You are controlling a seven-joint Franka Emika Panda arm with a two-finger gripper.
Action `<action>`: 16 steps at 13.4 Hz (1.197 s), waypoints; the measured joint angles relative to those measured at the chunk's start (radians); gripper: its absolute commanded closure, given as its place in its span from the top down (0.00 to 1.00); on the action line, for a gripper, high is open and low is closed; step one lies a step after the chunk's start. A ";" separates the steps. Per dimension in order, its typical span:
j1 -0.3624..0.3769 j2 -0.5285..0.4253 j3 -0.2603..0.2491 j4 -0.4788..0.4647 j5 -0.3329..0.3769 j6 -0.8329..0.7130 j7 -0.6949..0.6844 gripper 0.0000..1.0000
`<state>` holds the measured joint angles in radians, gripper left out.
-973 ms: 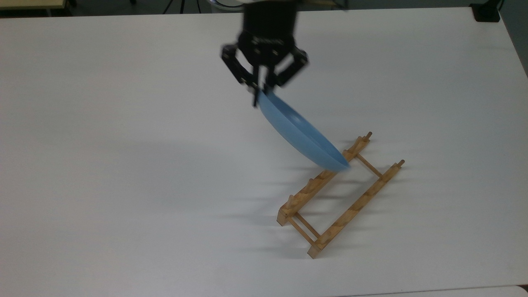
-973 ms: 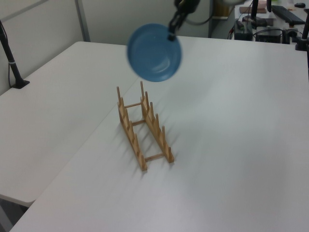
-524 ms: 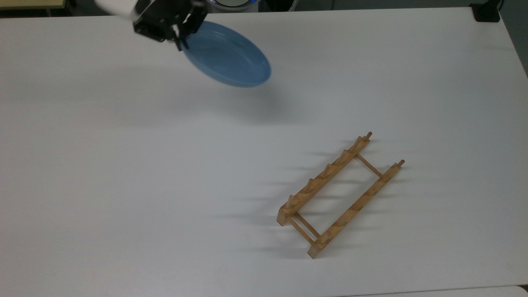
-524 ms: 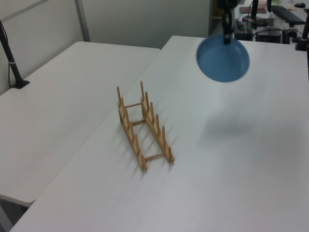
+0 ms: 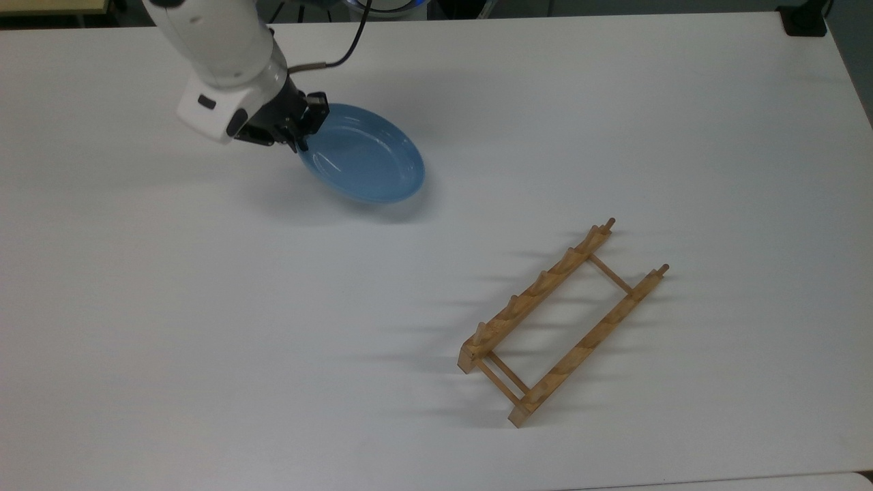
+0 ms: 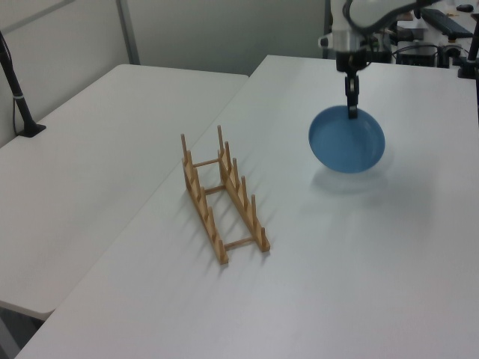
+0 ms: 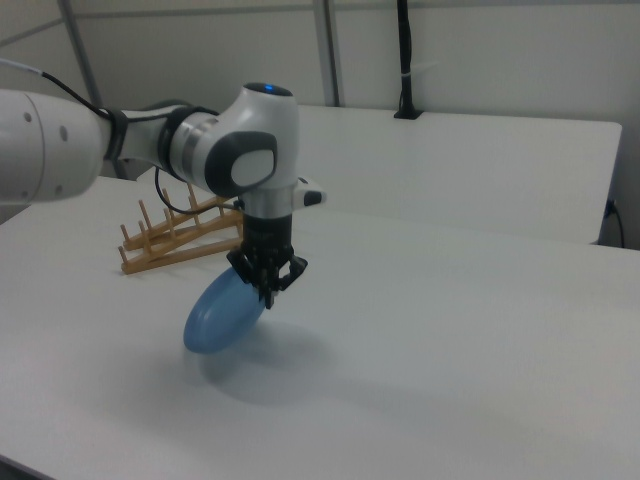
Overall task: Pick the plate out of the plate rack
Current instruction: 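Carry the plate away from the rack and lower it flat onto the table, then open the gripper and raise it away from the plate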
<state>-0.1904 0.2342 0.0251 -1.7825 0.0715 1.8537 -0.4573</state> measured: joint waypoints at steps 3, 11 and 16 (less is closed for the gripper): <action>-0.024 0.048 0.000 -0.030 0.000 0.084 -0.008 0.00; -0.043 0.094 -0.001 -0.040 0.000 0.149 -0.012 1.00; -0.045 0.057 -0.002 0.013 0.000 0.155 0.080 1.00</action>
<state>-0.2349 0.2909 0.0232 -1.7694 0.0719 2.0089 -0.3770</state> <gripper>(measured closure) 0.031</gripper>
